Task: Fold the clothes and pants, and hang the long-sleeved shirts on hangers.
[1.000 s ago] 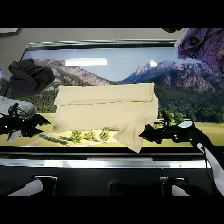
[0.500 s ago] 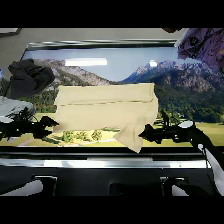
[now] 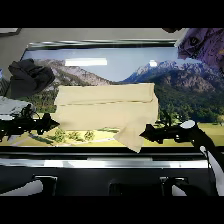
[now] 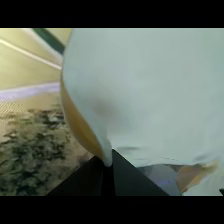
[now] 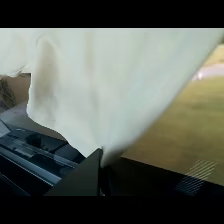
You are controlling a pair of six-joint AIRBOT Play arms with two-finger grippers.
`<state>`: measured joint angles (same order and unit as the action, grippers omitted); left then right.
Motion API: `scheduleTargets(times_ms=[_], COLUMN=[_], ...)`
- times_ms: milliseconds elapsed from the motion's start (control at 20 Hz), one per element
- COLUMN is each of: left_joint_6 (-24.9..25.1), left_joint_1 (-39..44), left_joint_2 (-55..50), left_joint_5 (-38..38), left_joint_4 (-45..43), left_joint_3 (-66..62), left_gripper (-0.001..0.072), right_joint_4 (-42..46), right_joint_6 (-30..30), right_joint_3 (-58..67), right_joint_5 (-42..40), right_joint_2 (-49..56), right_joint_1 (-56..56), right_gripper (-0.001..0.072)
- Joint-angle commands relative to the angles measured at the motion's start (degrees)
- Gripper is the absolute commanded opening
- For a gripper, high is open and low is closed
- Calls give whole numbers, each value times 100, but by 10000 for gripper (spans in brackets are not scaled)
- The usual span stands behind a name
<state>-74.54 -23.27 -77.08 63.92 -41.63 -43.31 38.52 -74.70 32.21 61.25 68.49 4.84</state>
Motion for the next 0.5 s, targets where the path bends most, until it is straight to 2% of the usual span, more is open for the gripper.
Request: scheduleTargets(times_ms=[0, 200, 300, 450], left_joint_6=[-625, -1696, -2142, -2304], left_joint_1=[-33, 9, 92, 332], left_joint_2=[542, 1539, 2050, 2420], left_joint_5=[492, 1213, 1283, 1248], left_joint_4=[-404, -1836, -2299, -2424], left_joint_3=[-127, -35, 136, 256], left_gripper=[12, 12, 13, 12], right_joint_4=[1049, 2138, 2389, 2424], right_joint_6=[-1176, -2433, -2859, -3257], right_joint_3=[-2, -2, -2, -2], right_joint_5=[319, 1550, 2133, 2472], right_joint_2=[-763, -2249, -3034, -3936], right_joint_1=[-4, -4, -4, -4], right_gripper=[26, 25, 25, 25])
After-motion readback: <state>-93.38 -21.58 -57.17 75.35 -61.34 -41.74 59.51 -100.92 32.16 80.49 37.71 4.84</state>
